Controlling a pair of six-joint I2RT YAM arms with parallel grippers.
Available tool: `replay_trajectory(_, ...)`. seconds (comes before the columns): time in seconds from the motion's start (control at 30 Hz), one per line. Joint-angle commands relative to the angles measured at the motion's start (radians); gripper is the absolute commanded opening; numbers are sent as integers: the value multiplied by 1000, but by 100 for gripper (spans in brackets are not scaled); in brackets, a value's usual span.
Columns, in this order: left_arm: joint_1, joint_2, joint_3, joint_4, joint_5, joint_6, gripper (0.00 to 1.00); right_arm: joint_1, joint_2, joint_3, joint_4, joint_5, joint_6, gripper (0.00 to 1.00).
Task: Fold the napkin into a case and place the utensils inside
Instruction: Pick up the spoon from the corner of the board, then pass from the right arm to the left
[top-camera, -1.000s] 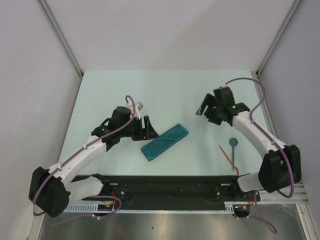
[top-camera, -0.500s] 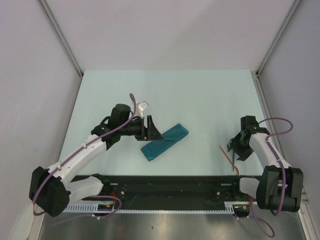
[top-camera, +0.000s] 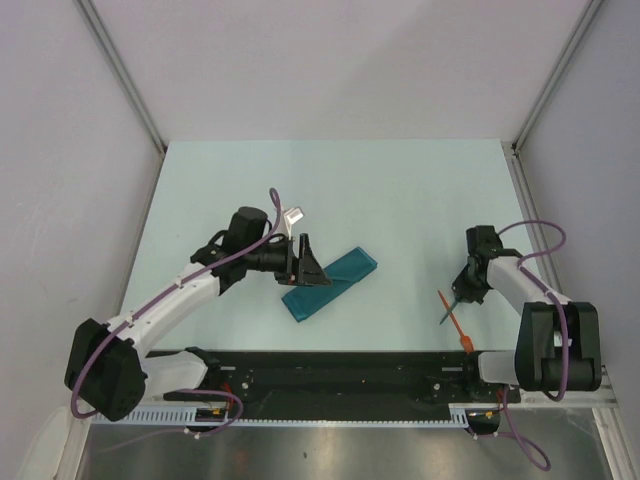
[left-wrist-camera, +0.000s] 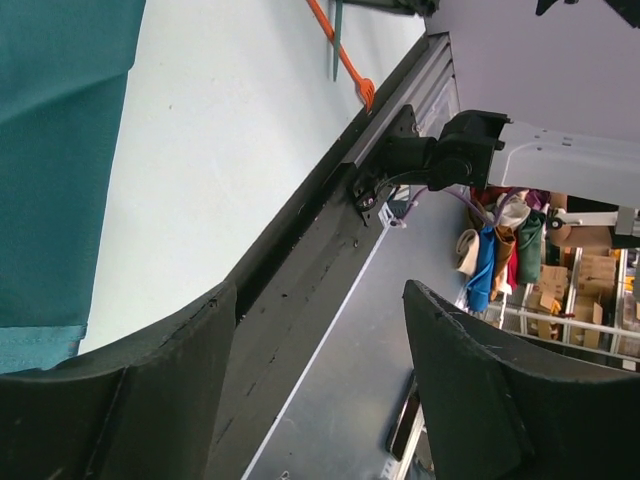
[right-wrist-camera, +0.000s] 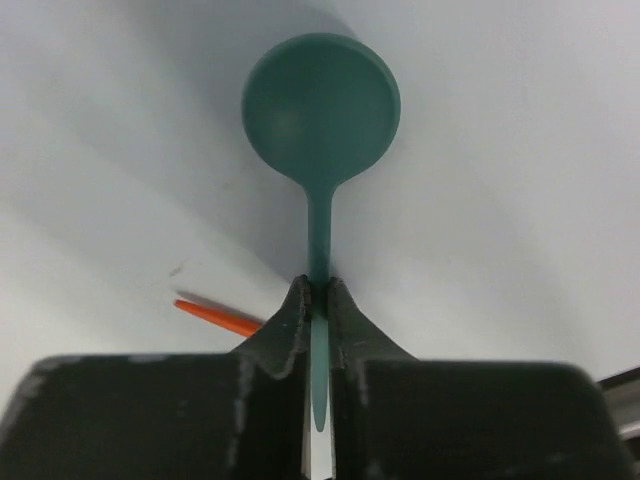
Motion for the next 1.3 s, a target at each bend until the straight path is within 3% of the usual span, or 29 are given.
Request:
replay_trajectory(0.0,24,13,27,14,45,18,74,123,27,140,83,125,-87,0)
replay_trajectory(0.13,86,1,43,-3,44,20,82,334,95,363,121,249,-296,0)
replay_trajectory(0.17,102,5,50,-11,45,20,82,396,122,448,143,228,-445,0)
replay_trajectory(0.27,183,11,44,-14,88,8,82,508,234,557,177,72,-696,0)
replay_trajectory(0.3,206,11,41,-16,97,6,82,598,256,605,168,18,-850,0)
replay_trajectory(0.4,300,-10,15,-20,99,-2,81,709,322,648,137,-109,-1134,0)
replay_trajectory(0.5,383,-42,-12,-38,94,-14,79,767,366,680,137,-70,-1258,0)
replay_trajectory(0.77,438,-27,-14,-86,76,15,80,853,383,723,10,-195,-1398,0)
replay_trajectory(0.87,414,-1,-6,-94,65,44,76,890,389,745,-27,-209,-1421,0)
replay_trajectory(1.0,335,62,6,-85,31,52,62,933,392,756,-43,-208,-1438,0)
replay_trajectory(1.27,283,120,3,-43,11,43,50,982,376,757,-44,-214,-1454,0)
